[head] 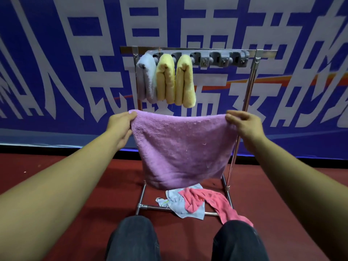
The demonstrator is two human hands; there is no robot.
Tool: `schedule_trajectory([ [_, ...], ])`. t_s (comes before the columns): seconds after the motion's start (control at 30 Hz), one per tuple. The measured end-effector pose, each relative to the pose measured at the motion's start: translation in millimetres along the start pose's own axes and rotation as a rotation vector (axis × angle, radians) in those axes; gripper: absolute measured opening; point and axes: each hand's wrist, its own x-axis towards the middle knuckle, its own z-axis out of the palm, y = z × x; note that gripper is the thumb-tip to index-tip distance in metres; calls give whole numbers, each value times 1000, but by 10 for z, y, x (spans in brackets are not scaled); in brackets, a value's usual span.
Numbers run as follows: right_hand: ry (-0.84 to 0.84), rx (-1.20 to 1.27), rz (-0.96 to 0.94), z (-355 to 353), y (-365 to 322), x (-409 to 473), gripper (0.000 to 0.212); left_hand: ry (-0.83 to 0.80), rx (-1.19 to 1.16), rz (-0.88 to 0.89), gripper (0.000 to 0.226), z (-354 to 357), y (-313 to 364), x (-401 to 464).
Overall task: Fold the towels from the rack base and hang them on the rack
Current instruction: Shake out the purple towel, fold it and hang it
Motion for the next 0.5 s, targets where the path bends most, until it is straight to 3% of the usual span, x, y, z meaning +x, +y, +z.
schedule_trajectory([
  [0.2,75,18,-29,-42,-297,169,28,43,-24,118,28,56,154,-22],
  [0.33,78,-20,-33,-57,-337,199,30,-2,148,201,16,38,217,9],
  [0.5,67,-54,-48,-104,-367,271,42,-69,397,304,28,9,332,6],
])
